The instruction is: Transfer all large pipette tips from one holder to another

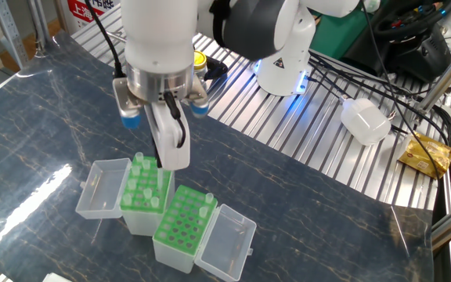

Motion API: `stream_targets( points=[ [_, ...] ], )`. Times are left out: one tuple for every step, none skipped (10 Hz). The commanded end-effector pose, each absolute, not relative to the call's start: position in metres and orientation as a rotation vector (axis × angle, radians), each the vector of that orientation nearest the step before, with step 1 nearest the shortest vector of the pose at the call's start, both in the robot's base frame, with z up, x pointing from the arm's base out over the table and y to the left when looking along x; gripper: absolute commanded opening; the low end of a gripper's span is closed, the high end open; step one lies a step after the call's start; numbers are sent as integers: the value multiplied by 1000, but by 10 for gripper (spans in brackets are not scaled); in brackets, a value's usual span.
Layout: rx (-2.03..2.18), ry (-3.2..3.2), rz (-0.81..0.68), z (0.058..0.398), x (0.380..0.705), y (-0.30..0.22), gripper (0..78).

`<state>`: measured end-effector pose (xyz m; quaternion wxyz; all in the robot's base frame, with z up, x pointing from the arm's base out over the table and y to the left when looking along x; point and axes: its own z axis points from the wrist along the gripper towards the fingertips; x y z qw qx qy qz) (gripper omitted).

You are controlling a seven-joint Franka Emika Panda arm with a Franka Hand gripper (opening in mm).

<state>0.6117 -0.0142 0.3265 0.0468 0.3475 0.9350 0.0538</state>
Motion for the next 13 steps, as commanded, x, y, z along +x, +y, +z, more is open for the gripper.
stream_targets(
  points=[
    [1075,2848,189,339,615,-15,13],
    [1074,2848,187,340,615,-15,13],
    [1074,2848,187,340,615,-15,13],
    [1074,2848,183,346,615,-15,13],
    [1073,2848,177,350,615,-15,13],
    [1073,2849,176,354,615,-15,13],
    [1075,2849,176,357,616,-15,13],
    [1081,2847,178,359,616,-15,13],
    [1093,2846,191,360,617,-14,13],
    [1110,2845,205,363,617,-13,13],
    [1135,2840,223,365,616,-11,13],
    [1138,2839,225,365,616,-11,13],
    [1162,2833,234,366,615,-7,13]
  ],
)
